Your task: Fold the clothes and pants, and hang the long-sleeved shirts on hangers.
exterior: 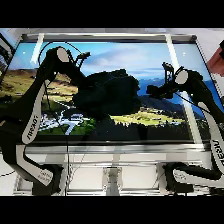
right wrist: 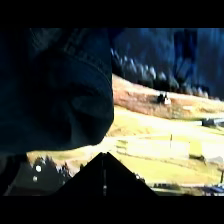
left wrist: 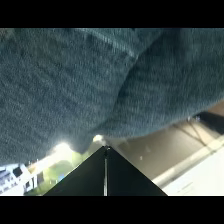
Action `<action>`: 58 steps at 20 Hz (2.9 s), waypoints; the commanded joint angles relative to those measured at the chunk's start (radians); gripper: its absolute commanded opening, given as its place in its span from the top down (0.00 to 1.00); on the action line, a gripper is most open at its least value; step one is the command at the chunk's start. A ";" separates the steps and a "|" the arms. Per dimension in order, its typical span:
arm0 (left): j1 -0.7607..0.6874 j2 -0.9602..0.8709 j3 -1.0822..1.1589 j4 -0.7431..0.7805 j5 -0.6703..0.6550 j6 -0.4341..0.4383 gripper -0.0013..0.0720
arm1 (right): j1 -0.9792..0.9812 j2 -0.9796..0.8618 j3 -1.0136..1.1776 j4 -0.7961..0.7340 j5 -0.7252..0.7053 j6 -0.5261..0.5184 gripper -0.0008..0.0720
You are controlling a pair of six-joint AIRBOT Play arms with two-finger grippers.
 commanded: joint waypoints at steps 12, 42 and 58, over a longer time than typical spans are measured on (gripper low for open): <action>0.023 -0.085 0.000 0.130 0.138 0.005 0.94 | 0.000 -0.003 0.000 -0.035 -0.176 -0.106 0.96; 0.072 -0.185 0.049 -0.139 0.367 0.304 0.95 | -0.001 -0.084 0.019 0.028 -0.141 -0.190 0.24; 0.572 0.374 0.055 0.419 -0.101 0.059 0.95 | 0.000 -0.356 0.283 0.214 0.058 -0.449 0.28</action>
